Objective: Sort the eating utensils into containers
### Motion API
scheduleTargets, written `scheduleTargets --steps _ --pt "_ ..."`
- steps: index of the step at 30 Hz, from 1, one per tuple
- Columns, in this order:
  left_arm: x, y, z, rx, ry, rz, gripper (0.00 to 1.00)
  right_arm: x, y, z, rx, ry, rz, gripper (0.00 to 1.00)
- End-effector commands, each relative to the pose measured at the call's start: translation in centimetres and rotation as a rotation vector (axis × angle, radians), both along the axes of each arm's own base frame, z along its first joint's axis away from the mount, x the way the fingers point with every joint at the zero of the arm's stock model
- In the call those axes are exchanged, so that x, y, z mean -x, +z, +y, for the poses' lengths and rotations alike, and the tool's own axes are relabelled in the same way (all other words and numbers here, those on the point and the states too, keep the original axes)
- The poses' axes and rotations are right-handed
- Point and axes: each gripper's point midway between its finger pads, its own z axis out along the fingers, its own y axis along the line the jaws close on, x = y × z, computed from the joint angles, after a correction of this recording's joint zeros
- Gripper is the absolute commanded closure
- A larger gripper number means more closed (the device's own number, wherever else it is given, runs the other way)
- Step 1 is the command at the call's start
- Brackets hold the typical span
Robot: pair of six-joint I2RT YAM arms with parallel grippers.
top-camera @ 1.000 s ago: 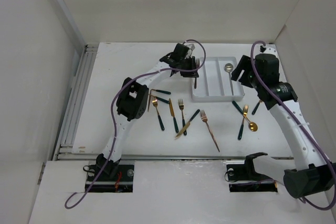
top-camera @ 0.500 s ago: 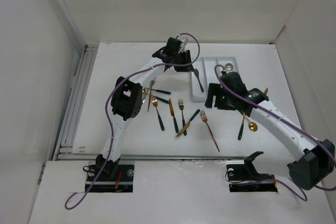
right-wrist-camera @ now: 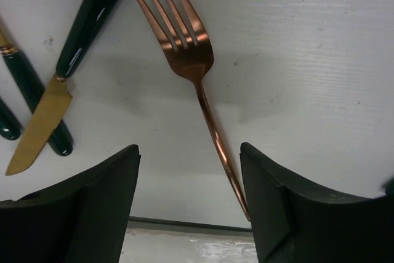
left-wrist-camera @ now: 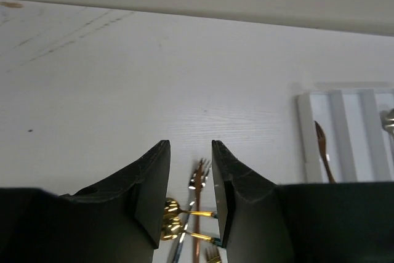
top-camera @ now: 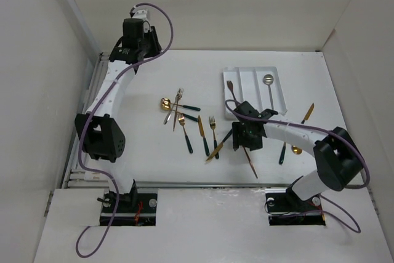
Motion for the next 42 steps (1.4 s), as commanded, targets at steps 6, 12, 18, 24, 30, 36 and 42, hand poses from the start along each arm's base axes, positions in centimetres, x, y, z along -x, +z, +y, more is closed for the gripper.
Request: scheduleTargets --steps 6,12,18,24,30,36,42 --pt "1.5 -1.0 4.3 -0.166 0.062 0.026 0.7 -0.8 -3.8 0.5 0.049 0.028 0.045 0.43" --pt "1.5 -0.8 5.3 -0.184 0.085 0.025 0.7 -1.4 -4.0 1.0 0.043 0.05 0.032 0.87" --pt "1.3 -1.0 5.5 -0.179 0.083 0.034 0.7 -1.4 -3.5 -0.2 0.106 0.069 0.034 1.0" --pt "1.1 -1.0 5.8 -0.182 0.078 0.034 0.7 -2.1 2.5 1.3 0.086 0.152 -0.067 1.0" --pt "0.6 -2.0 7.3 -0.21 0.12 0.054 0.7 -8.2 14.8 3.5 -0.035 0.15 -0.428 1.0" --pt "0.5 -2.9 7.9 -0.2 0.145 0.075 0.7 -19.9 17.1 2.9 0.035 0.1 -0.56 1.0" --pt "0.8 -3.3 7.9 -0.21 0.139 0.085 0.7 -28.8 14.5 1.4 0.099 0.073 -0.572 1.0"
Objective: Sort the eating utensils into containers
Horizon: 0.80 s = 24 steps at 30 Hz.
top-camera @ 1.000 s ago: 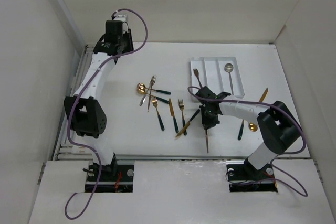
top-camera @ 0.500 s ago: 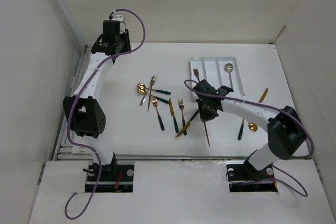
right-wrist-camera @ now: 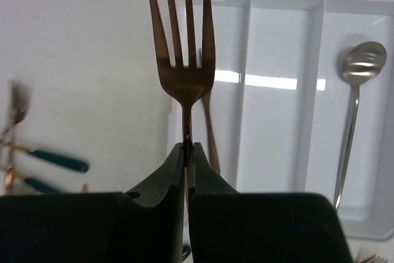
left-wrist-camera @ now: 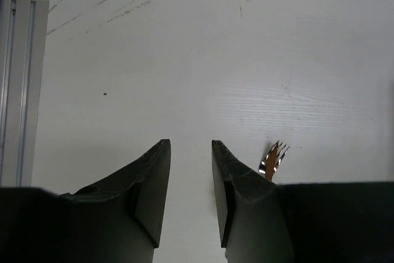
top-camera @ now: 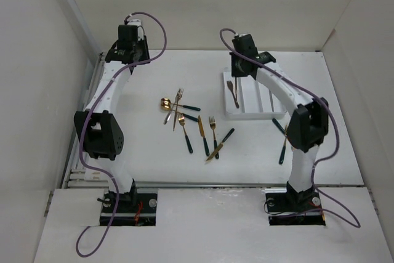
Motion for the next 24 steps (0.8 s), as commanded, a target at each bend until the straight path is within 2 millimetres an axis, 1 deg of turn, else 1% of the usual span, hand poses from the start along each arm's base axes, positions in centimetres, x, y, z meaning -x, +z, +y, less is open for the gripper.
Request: scheduleTargets --steps 1,2,3,4,5,6,7,8,9,10,11,12,13,14,15,16,17,18,19,20,21,22,23,24 --pt "0.1 1.1 0.3 -0.008 0.008 -0.028 0.7 -3.1 -2.2 -0.9 0.059 0.018 0.011 1.0" --pt "-0.1 1.2 0.3 -0.007 0.008 -0.037 0.7 -3.7 -2.5 -0.7 0.065 0.026 0.003 1.0" --pt "-0.1 1.2 0.3 -0.007 0.008 -0.037 0.7 -4.3 -3.8 -0.3 0.067 0.04 0.011 1.0" --pt "-0.1 1.2 0.8 -0.007 0.017 -0.037 0.7 -4.5 -4.4 -0.1 0.069 0.041 0.015 1.0" --pt "0.0 0.9 0.8 -0.008 0.017 -0.028 0.7 -4.7 -4.7 -0.1 0.07 0.041 0.018 1.0" --pt "0.0 0.8 0.8 -0.008 0.017 -0.028 0.7 -5.0 -5.4 -0.5 0.075 0.032 0.031 1.0" --pt "0.0 0.8 0.8 -0.008 0.017 -0.028 0.7 -5.0 -6.5 -0.5 0.083 0.032 0.049 1.0" --pt "0.1 0.4 1.2 -0.009 0.026 -0.018 0.7 -5.0 -6.5 -0.3 0.075 0.041 0.052 1.0" --pt "0.1 0.4 1.1 -0.004 0.019 -0.017 0.7 -4.7 -7.6 -0.4 0.084 0.042 0.075 1.0" --pt "0.2 0.0 1.0 -0.007 0.006 -0.007 0.7 -4.7 -7.7 -0.2 0.075 0.051 0.079 1.0" --pt "0.2 0.0 1.2 0.0 0.005 -0.007 0.7 -4.4 -8.2 -0.2 0.074 0.045 0.092 0.92" --pt "0.5 -1.0 0.7 0.006 -0.03 0.017 0.7 -4.2 -8.6 -0.3 0.078 0.046 0.102 0.85" --pt "0.6 -1.0 0.4 0.008 -0.053 0.018 0.7 -4.2 -8.6 -0.3 0.078 0.046 0.102 0.78" --pt "1.1 -2.4 0.0 0.01 -0.09 0.059 0.7 -4.0 -8.8 -0.4 0.075 0.039 0.113 0.69" --pt "1.7 -3.1 -1.0 0.032 -0.153 0.088 0.7 -4.0 -8.8 -0.4 0.075 0.039 0.113 0.48" --pt "2.7 -4.1 -1.2 0.022 -0.189 0.135 0.7 -3.7 -8.9 -0.5 0.08 0.039 0.124 0.44" --pt "3.3 -4.8 -1.4 0.022 -0.21 0.163 0.7 -3.7 -8.1 -0.5 0.074 0.039 0.11 0.41" --pt "3.9 -5.7 -1.3 0.012 -0.218 0.194 0.7 -3.5 -6.9 -0.6 0.068 0.039 0.095 0.35" --pt "4.9 -7.4 -1.1 0.002 -0.228 0.246 0.68 -3.1 -6.5 -0.3 0.088 0.036 0.083 0.33" --pt "6.0 -8.5 -1.4 -0.028 -0.266 0.287 0.68 -2.9 -5.5 0.0 0.091 0.035 0.062 0.31" --pt "6.6 -9.4 -1.2 -0.041 -0.281 0.318 0.68 -2.2 -4.1 0.1 0.089 0.037 0.037 0.3" --pt "7.8 -11.0 -2.1 -0.055 -0.317 0.358 0.67 -1.6 -3.4 0.4 0.084 0.036 0.028 0.28" --pt "8.6 -11.8 -2.4 -0.063 -0.335 0.391 0.67 -0.5 -3.7 1.4 0.085 0.062 0.03 0.27" --pt "9.0 -12.4 -2.5 -0.071 -0.338 0.406 0.67 0.3 -3.5 2.1 0.065 0.08 0.026 0.27"
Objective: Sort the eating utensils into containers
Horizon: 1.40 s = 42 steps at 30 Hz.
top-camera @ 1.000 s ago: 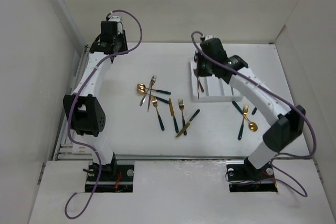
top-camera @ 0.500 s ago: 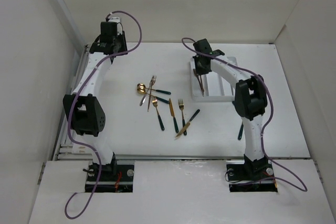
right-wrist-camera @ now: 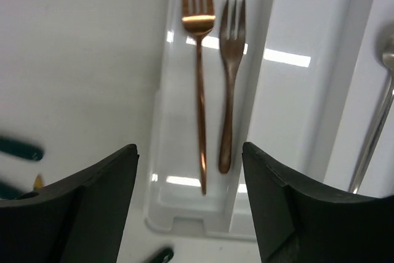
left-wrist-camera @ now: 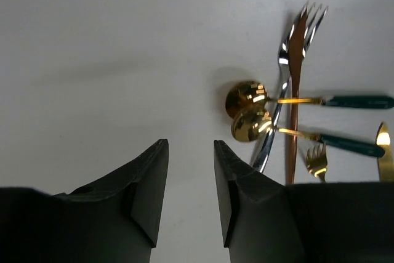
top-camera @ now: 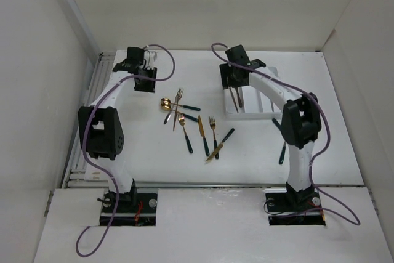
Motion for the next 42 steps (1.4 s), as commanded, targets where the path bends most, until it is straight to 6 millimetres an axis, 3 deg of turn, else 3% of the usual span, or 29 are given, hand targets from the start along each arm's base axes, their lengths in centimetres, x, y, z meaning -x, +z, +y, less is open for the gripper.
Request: scheduleTargets --steps 1,2,6,7,8,9,10,11,12,14,15,20,22,24,25,28,33,35,42 --pt "3.2 -2.3 -1.3 -0.028 -0.111 0.105 0.67 2.1 7.6 3.6 -0.105 0.067 -0.17 0.26" --pt "3.5 -2.3 -1.3 -0.02 -0.097 0.11 0.67 3.9 6.3 5.5 -0.131 0.152 -0.128 0.26" --pt "3.3 -2.5 -1.6 0.015 -0.045 0.107 0.67 6.6 5.3 10.8 -0.167 0.372 -0.101 0.29" --pt "3.3 -2.1 -1.6 0.017 -0.045 0.096 0.67 7.0 2.6 11.3 -0.12 0.4 -0.031 0.31" --pt "3.0 -1.8 -1.3 0.005 -0.02 0.086 0.67 7.1 1.8 12.3 -0.115 0.429 -0.005 0.35" --pt "2.7 -1.2 -1.1 0.0 -0.004 0.068 0.67 6.5 2.9 14.0 -0.148 0.459 -0.018 0.37" --pt "2.6 -1.2 -0.7 -0.015 0.007 0.066 0.67 6.6 2.3 15.1 -0.148 0.492 -0.001 0.37" --pt "2.4 -0.7 -0.5 -0.027 0.018 0.044 0.67 6.3 0.0 15.8 -0.143 0.5 0.045 0.37" --pt "2.1 0.2 0.0 -0.042 0.044 0.021 0.67 6.5 -0.3 17.0 -0.167 0.529 0.055 0.37" --pt "2.1 0.6 0.6 -0.041 0.07 0.006 0.67 5.8 -0.3 18.0 -0.188 0.543 0.041 0.37" --pt "2.0 1.2 1.8 -0.049 0.101 -0.01 0.67 5.9 -1.4 18.9 -0.194 0.56 0.049 0.35" --pt "2.9 0.5 3.2 -0.067 0.136 0.004 0.67 5.5 -2.9 21.4 -0.206 0.59 0.027 0.3" --pt "2.9 0.9 3.2 -0.066 0.136 -0.007 0.67 4.9 -4.8 21.2 -0.17 0.569 0.049 0.3" --pt "3.0 1.3 3.2 -0.064 0.137 -0.016 0.67 4.2 -4.5 22.0 -0.16 0.553 0.031 0.3" --pt "3.0 1.3 3.4 -0.072 0.142 -0.017 0.67 4.4 -6.1 21.8 -0.142 0.55 0.068 0.3" --pt "2.7 1.6 3.9 -0.078 0.157 -0.027 0.67 4.9 -6.8 22.7 -0.124 0.561 0.082 0.32" --pt "2.4 1.3 4.3 -0.079 0.166 -0.019 0.67 5.6 -8.3 22.0 -0.102 0.557 0.126 0.42" --pt "2.4 1.3 4.3 -0.079 0.166 -0.019 0.67 6.2 -7.7 21.5 -0.094 0.565 0.129 0.44" --pt "2.1 0.9 4.1 -0.073 0.16 -0.009 0.67 6.9 -7.5 20.3 -0.057 0.594 0.129 0.73"
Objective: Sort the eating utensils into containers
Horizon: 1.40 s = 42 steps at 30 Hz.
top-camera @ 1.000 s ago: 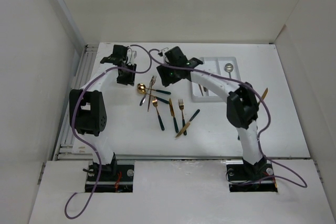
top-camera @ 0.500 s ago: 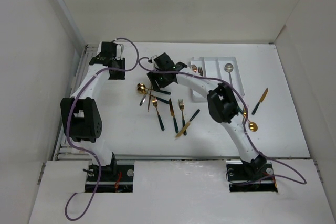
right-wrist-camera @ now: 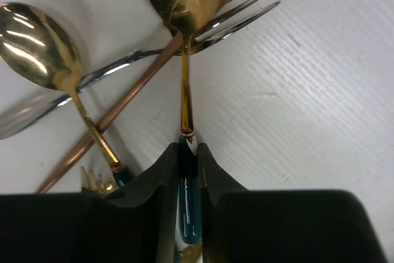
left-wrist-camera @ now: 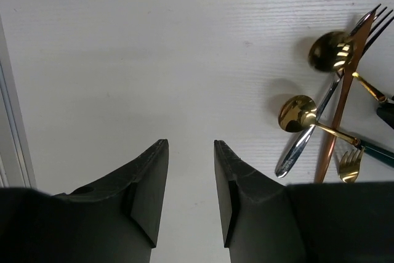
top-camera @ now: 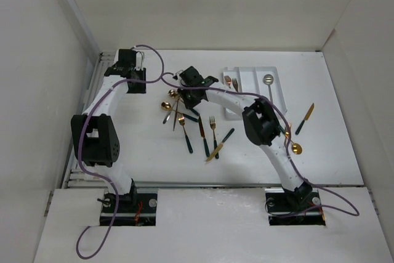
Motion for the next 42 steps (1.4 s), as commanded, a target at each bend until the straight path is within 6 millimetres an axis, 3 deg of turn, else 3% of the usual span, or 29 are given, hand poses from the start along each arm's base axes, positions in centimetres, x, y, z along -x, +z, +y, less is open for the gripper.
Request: scheduleTargets --steps 1,2,5,10,13,14,15,17,18,19,20,21,22,23,25,26,27,29,30,33,42 --pt "-0.6 1.2 -0.1 0.005 -0.002 -0.032 0.67 1.7 0.0 -0.6 0.035 0.04 0.03 0.85" --pt "-0.6 1.2 -0.1 0.005 -0.002 -0.032 0.67 2.2 -0.7 -0.8 0.041 0.046 0.05 0.89" --pt "-0.4 1.1 -0.2 0.013 -0.009 -0.023 0.67 2.2 0.6 -0.1 0.01 0.062 0.008 1.0" --pt "-0.4 0.7 -0.4 0.02 -0.014 -0.013 0.67 0.9 4.2 0.0 -0.025 0.043 -0.092 1.0" --pt "-0.6 1.0 -0.8 0.039 -0.028 -0.021 0.67 -0.5 9.4 0.1 -0.081 -0.014 -0.196 1.0" --pt "-0.6 0.7 -0.8 0.039 -0.028 -0.012 0.67 -1.1 13.5 0.1 -0.145 -0.063 -0.261 1.0" --pt "-0.6 0.7 -0.8 0.039 -0.028 -0.012 0.67 -1.5 15.8 -0.2 -0.175 -0.099 -0.305 1.0" --pt "-0.6 0.7 -0.8 0.039 -0.028 -0.012 0.67 -1.9 18.8 -1.6 -0.202 -0.189 -0.38 1.0" --pt "-0.6 0.7 -0.8 0.039 -0.028 -0.012 0.67 -2.3 22.7 -3.0 -0.278 -0.251 -0.433 1.0" --pt "-0.6 0.7 -0.8 0.039 -0.028 -0.012 0.67 -3.2 23.9 -5.0 -0.291 -0.314 -0.455 1.0" --pt "-0.6 0.7 -0.8 0.039 -0.028 -0.012 0.67 -3.3 23.6 -6.4 -0.289 -0.346 -0.443 1.0" --pt "-0.6 0.7 -0.8 0.039 -0.028 -0.012 0.67 -3.4 25.2 -8.1 -0.316 -0.392 -0.457 1.0" --pt "-0.6 0.7 -0.8 0.039 -0.028 -0.012 0.67 -3.5 24.8 -9.7 -0.298 -0.422 -0.441 1.0" --pt "-0.4 0.3 -0.8 0.038 -0.028 -0.003 0.67 -4.3 22.9 -13.0 -0.248 -0.489 -0.412 1.0" --pt "-0.4 0.3 -0.8 0.038 -0.028 -0.003 0.67 -4.1 21.2 -17.3 -0.199 -0.576 -0.356 1.0" --pt "-0.4 0.3 -0.9 0.041 -0.04 -0.002 0.67 -4.8 20.0 -20.8 -0.177 -0.641 -0.326 1.0" --pt "-0.6 0.4 -1.0 0.041 -0.041 -0.012 0.67 -4.3 17.8 -22.8 -0.136 -0.668 -0.28 1.0" --pt "-0.4 0.1 -1.1 0.049 -0.047 -0.002 0.67 -4.0 16.9 -25.8 -0.123 -0.731 -0.251 1.0" --pt "-0.4 -0.4 -1.1 0.049 -0.046 0.01 0.67 -4.1 15.5 -28.1 -0.091 -0.767 -0.233 1.0" --pt "-0.9 -0.5 -1.3 0.056 -0.052 0.011 0.67 -4.4 14.6 -30.8 -0.058 -0.796 -0.234 1.0" --pt "-0.4 -0.6 -1.5 0.065 -0.058 0.023 0.67 -5.5 8.7 -35.7 0.079 -0.945 -0.165 1.0"
